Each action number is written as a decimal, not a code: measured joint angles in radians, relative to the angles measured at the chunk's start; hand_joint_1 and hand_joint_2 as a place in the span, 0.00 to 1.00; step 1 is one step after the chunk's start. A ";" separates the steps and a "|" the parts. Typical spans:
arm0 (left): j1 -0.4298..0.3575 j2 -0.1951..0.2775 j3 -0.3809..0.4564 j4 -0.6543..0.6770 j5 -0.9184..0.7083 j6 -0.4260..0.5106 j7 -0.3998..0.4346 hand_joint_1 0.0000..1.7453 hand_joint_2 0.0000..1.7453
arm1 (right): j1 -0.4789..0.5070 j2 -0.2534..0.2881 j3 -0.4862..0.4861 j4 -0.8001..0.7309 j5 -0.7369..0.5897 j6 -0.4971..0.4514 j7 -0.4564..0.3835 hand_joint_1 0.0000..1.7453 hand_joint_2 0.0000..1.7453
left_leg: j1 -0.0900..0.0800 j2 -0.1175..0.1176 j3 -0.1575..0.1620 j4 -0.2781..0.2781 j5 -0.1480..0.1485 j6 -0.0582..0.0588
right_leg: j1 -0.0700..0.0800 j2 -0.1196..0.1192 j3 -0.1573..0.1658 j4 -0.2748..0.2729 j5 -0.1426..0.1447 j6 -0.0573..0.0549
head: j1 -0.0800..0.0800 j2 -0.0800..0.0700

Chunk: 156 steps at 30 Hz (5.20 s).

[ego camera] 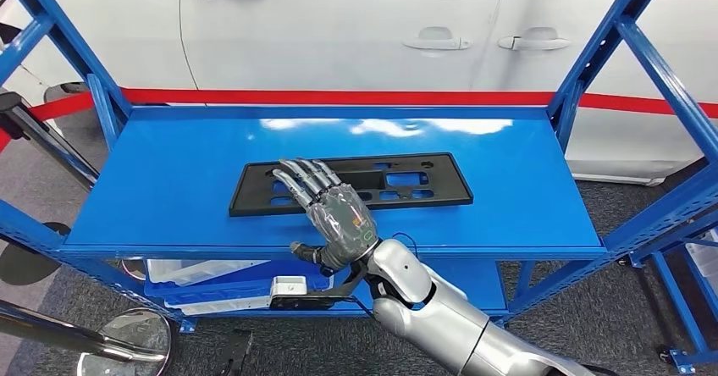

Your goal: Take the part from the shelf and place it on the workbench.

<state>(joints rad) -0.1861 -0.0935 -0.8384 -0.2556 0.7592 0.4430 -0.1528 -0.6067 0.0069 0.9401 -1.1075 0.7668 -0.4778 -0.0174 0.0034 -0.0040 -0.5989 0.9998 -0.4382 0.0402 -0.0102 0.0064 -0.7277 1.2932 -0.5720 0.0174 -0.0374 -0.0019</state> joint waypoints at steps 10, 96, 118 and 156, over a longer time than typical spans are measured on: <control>-0.008 0.000 -0.030 0.000 -0.024 -0.010 0.021 0.00 0.00 | -0.058 0.032 0.050 0.167 0.037 0.012 0.007 0.00 1.00 | -0.003 -0.003 -0.018 0.034 -0.021 -0.034 | 0.001 -0.001 0.121 -0.254 0.120 -0.029 | -0.003 0.000; -0.026 0.041 -0.108 0.001 -0.170 0.146 -0.058 0.00 0.00 | -0.222 -0.065 -0.002 0.602 0.065 -0.186 0.127 1.00 1.00 | 0.004 -0.002 -0.005 0.023 -0.013 -0.010 | -0.008 0.002 0.064 -0.161 0.116 0.003 | -0.014 0.000; 0.012 0.043 -0.110 0.001 -0.148 0.208 -0.134 0.00 1.00 | 0.042 -0.071 -0.360 -0.120 0.190 -0.213 0.005 1.00 1.00 | 0.005 0.000 -0.008 0.008 -0.002 -0.012 | 0.001 0.001 0.106 -0.226 0.096 -0.006 | -0.021 0.000; 0.030 0.052 -0.109 0.001 -0.094 0.117 -0.130 0.00 1.00 | 0.197 -0.176 -0.281 -0.612 -0.349 -0.094 -0.099 1.00 1.00 | -0.005 0.002 0.074 -0.013 -0.049 0.001 | 0.001 -0.007 0.028 -0.234 0.173 -0.005 | 0.029 -0.001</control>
<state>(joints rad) -0.1564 -0.0417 -0.9476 -0.2548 0.6652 0.5598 -0.2824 -0.4102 -0.1693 0.6586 -1.7193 0.4173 -0.5714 -0.1167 -0.0013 -0.0019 -0.5247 0.9869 -0.4868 0.0409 -0.0094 -0.0008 -0.6992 1.0594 -0.3985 0.0120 -0.0087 -0.0027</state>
